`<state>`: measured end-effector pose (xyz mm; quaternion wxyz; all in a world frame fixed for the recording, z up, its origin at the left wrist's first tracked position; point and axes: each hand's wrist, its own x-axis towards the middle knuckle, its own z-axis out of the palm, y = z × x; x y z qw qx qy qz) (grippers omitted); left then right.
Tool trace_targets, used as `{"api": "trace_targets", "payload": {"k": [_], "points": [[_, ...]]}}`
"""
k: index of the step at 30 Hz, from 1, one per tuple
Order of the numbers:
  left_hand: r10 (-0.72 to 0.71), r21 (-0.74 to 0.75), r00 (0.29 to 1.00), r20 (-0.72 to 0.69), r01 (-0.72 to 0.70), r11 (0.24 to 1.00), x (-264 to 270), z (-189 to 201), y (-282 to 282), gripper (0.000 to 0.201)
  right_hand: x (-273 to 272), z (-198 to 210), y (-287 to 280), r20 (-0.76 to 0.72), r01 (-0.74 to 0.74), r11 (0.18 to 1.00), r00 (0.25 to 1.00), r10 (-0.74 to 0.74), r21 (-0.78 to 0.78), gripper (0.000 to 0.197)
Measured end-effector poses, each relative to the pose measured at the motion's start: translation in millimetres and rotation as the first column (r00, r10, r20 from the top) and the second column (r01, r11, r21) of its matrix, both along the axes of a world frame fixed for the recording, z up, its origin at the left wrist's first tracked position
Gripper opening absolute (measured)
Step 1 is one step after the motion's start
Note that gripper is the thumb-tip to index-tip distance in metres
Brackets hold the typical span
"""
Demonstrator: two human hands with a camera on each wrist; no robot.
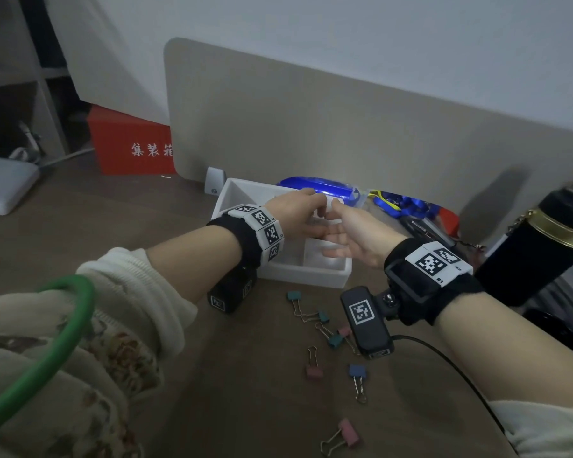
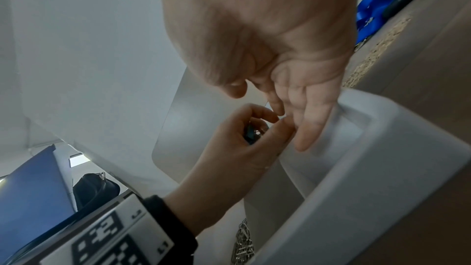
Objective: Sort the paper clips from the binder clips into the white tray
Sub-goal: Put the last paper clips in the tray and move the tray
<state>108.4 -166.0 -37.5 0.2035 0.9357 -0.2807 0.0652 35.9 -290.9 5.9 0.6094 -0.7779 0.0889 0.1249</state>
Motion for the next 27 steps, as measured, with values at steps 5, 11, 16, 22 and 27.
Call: {"api": "trace_targets", "payload": {"k": [5, 11, 16, 22, 27], "points": [[-0.085, -0.046, 0.996, -0.030, 0.084, 0.995, 1.3, -2.1, -0.6, 0.013, 0.0, -1.2, -2.8, -0.002, -0.004, 1.000, 1.000, 0.004, 0.018, 0.042], [-0.175, -0.100, 0.979, -0.104, 0.165, 0.981, -4.9, -0.1, -0.7, 0.029, 0.4, -3.9, -4.7, -0.001, -0.001, 0.996, 1.000, 0.001, 0.086, 0.045], [-0.249, -0.297, 0.941, -0.227, 0.177, 0.938, -18.8, 3.3, -2.1, 0.028, -2.8, -1.5, -10.3, 0.002, 0.004, 0.995, 1.000, -0.004, 0.104, 0.039], [-0.158, -0.340, 0.981, -0.112, 0.111, 0.934, -38.0, 12.0, 1.5, 0.020, -21.2, 6.6, -28.9, 0.076, 0.024, 1.000, 0.997, -0.026, 0.019, 0.032], [-0.238, -0.213, 0.966, 0.104, 0.255, 0.943, -69.8, 25.4, 0.3, 0.010, -48.9, 4.2, -48.5, 0.100, -0.005, 0.960, 0.994, 0.034, -0.279, 0.013]]}}
